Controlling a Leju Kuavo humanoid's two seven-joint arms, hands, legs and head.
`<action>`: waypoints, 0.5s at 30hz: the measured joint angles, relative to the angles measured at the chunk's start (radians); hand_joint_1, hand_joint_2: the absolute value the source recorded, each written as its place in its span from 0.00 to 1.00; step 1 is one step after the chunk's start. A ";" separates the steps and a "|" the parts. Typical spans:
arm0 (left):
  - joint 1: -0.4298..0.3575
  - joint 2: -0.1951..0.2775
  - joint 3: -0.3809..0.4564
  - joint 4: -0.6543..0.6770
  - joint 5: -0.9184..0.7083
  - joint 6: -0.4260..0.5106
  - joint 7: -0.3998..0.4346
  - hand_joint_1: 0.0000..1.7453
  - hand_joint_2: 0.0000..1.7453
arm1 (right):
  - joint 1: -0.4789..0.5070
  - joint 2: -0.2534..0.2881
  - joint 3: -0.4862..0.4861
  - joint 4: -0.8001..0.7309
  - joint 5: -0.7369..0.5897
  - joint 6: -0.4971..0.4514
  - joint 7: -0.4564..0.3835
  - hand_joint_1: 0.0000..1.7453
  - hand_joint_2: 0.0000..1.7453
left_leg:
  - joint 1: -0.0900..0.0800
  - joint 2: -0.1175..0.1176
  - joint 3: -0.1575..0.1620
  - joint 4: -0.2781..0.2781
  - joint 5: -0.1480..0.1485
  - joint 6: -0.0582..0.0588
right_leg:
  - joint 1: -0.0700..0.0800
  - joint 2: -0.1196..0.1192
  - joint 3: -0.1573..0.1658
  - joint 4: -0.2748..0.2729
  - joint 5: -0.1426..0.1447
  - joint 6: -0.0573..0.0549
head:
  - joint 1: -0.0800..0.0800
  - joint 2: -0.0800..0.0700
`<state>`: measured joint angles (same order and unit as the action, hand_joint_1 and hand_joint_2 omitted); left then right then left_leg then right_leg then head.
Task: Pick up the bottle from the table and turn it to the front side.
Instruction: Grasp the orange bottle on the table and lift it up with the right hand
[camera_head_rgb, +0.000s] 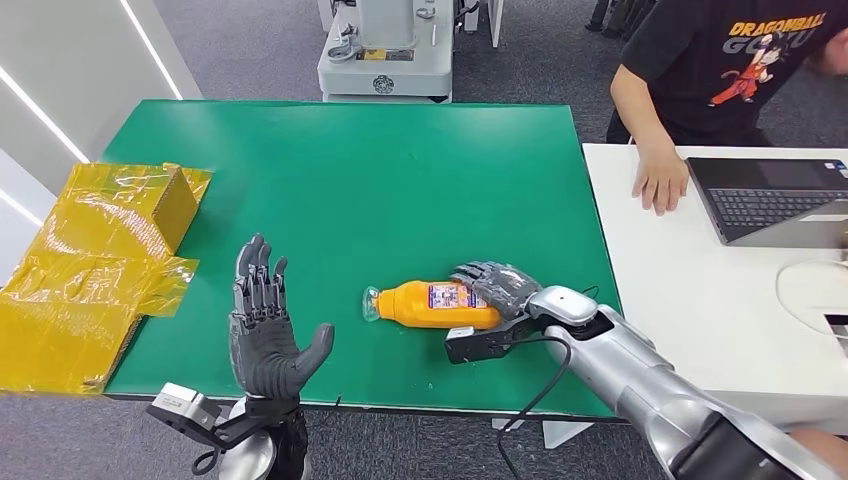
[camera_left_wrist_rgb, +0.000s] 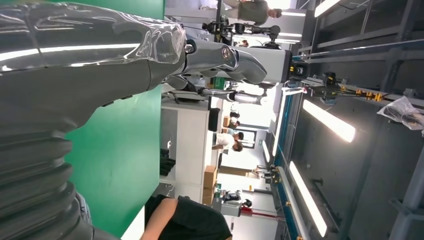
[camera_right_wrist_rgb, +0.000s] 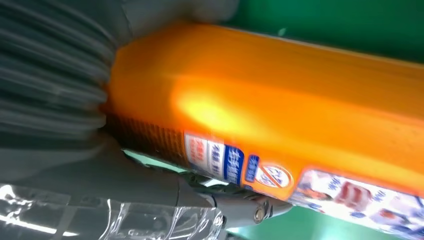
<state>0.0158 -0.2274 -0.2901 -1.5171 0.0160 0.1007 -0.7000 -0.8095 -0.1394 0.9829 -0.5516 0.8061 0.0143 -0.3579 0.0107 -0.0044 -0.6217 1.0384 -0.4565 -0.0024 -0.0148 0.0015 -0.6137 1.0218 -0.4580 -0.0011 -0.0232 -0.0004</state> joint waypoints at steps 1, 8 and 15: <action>0.000 0.000 0.000 0.000 0.000 0.000 0.000 0.00 1.00 | 0.001 0.000 0.001 0.001 -0.001 -0.011 0.001 1.00 1.00 | 0.000 0.000 0.000 0.000 0.000 0.000 | 0.000 0.000 0.000 0.000 0.000 0.000 | 0.000 0.000; 0.000 0.000 0.001 0.000 0.001 0.000 0.000 0.00 1.00 | 0.017 0.000 0.001 0.003 -0.017 -0.089 0.005 1.00 1.00 | 0.000 0.000 0.000 0.000 0.000 0.000 | 0.000 0.000 0.000 0.000 0.000 0.000 | 0.000 0.000; 0.000 0.000 0.001 0.000 0.002 -0.001 0.000 0.00 1.00 | 0.055 0.002 -0.028 -0.021 -0.063 -0.213 -0.013 1.00 1.00 | 0.000 0.000 0.000 0.000 0.000 0.000 | 0.000 0.000 0.000 0.000 0.000 0.000 | 0.000 0.000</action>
<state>0.0159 -0.2274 -0.2889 -1.5171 0.0175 0.0996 -0.7000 -0.7549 -0.1377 0.9549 -0.5726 0.7435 -0.1982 -0.3711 0.0108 -0.0045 -0.6221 1.0383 -0.4565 -0.0024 -0.0147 0.0014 -0.6139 1.0218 -0.4581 -0.0011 -0.0232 -0.0004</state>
